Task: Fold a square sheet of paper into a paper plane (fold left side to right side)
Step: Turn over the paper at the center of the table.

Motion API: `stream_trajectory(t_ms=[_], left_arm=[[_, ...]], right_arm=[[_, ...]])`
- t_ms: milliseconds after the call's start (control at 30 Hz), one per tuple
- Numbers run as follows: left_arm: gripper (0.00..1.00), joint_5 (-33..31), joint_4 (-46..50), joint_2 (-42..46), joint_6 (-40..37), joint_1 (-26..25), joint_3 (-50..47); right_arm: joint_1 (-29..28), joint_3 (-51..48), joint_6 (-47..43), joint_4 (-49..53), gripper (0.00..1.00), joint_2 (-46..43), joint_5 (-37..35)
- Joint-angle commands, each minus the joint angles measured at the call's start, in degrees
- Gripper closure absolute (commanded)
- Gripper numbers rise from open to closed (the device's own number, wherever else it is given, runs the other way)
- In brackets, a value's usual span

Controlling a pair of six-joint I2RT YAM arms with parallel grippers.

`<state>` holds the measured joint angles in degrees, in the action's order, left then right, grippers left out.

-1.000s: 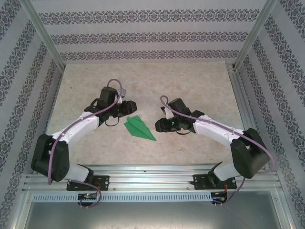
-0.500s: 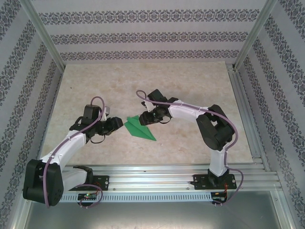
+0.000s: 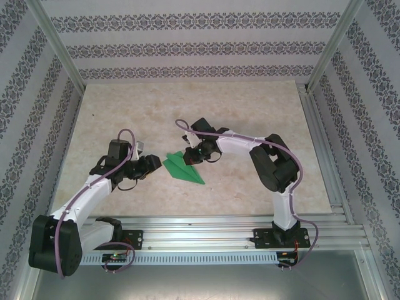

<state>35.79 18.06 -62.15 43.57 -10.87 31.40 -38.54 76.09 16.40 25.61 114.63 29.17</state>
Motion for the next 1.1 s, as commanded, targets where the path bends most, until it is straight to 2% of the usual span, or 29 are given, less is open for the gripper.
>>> stream_trajectory(t_ms=[0, 100, 267, 433, 567, 767, 967, 1067], left_arm=[[0.48, 5.27, -10.33, 0.15, 7.29, 0.05, -2.01], [0.47, 6.6, -17.35, 0.05, 12.62, -2.08, -1.91], [0.47, 5.18, -23.56, -0.86, 17.85, -6.97, 0.89], [0.54, 1.82, -25.85, -5.72, 19.23, -13.34, 6.3], [0.59, 0.5, -30.51, -10.06, 21.21, -16.51, 8.33], [0.64, -0.25, -30.27, -14.32, 20.94, -18.96, 10.72], [0.59, -1.33, -25.97, -11.96, 18.81, -18.93, 10.9], [0.55, -2.29, -23.05, -10.37, 17.67, -18.97, 11.05]], right_arm=[[1.66, -4.33, 4.84, -5.0, 0.99, -9.45, 4.31], [2.92, -10.48, 10.7, -10.7, 0.99, -15.45, 6.89], [4.39, -18.93, 19.29, -18.2, 0.98, -25.12, 8.4], [4.9, -22.96, 23.43, -21.19, 0.98, -30.77, 8.8], [4.99, -24.96, 26.93, -24.39, 0.98, -33.07, 9.6], [5.16, -28.02, 32.63, -30.74, 0.98, -35.38, 10.58], [7.08, -27.84, 30.27, -26.38, 0.98, -36.41, 9.69], [8.12, -28.5, 30.95, -27.61, 0.98, -36.75, 10.75]])
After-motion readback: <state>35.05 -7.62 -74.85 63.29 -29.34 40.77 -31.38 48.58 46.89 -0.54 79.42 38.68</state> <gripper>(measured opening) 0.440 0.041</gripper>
